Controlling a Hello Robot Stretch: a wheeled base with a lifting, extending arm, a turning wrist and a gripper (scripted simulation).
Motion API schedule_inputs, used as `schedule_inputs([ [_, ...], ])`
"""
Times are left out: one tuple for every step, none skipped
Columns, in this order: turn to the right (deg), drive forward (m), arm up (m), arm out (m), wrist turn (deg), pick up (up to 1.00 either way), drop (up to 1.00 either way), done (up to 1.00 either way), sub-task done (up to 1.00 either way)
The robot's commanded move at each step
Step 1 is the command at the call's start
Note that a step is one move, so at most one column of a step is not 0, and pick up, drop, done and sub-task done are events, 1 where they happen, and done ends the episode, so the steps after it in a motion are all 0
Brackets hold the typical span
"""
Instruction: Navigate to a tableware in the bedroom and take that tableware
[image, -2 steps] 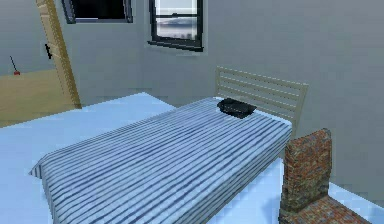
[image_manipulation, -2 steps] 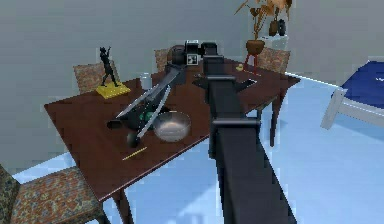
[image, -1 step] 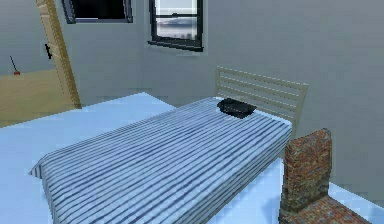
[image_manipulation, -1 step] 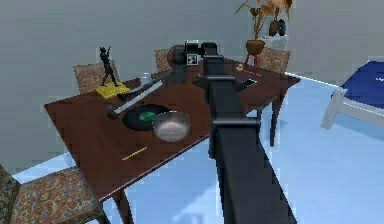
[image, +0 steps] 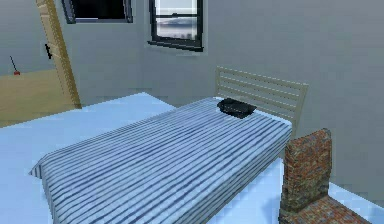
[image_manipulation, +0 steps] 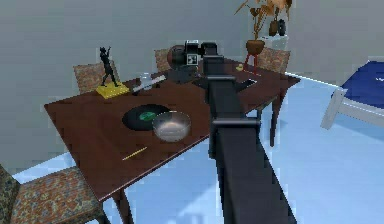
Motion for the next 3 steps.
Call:
schedule_inputs([
  [0.0,0.00,0.00,0.00,33.0,0.00,0.00,0.00,0.00],
  [0.0,0.00,-0.28,0.00,0.0,0.00,0.00,0.00,0.00],
  [0.0,0.00,0.00,0.00,0.0,1.00,0.00,0.00,0.00],
])
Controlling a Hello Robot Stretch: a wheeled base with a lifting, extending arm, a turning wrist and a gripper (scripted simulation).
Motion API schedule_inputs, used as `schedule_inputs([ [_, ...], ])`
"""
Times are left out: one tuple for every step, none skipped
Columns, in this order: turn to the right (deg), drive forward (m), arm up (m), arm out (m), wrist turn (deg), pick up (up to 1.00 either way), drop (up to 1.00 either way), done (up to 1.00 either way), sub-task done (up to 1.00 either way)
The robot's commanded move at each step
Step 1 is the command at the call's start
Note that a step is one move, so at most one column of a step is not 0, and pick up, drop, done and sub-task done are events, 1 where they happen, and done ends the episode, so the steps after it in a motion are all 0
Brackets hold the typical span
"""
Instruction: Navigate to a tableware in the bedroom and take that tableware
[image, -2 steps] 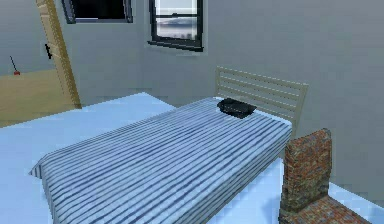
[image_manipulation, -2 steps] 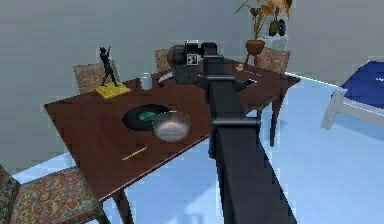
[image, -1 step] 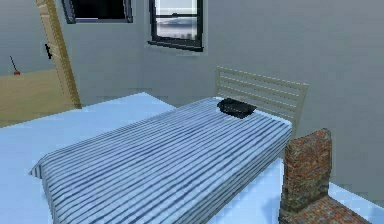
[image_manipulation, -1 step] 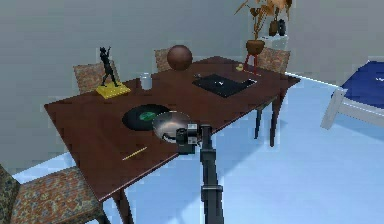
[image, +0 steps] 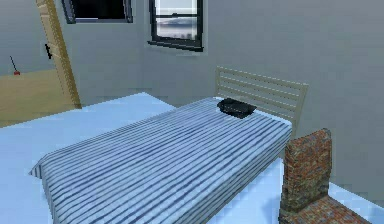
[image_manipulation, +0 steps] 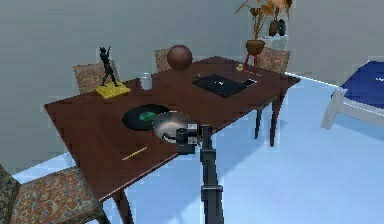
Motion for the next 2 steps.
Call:
schedule_inputs([
  [0.0,0.00,0.10,0.00,0.0,0.00,0.00,0.00,0.00],
  [0.0,0.00,0.00,0.00,0.0,0.00,0.00,1.00,0.00],
])
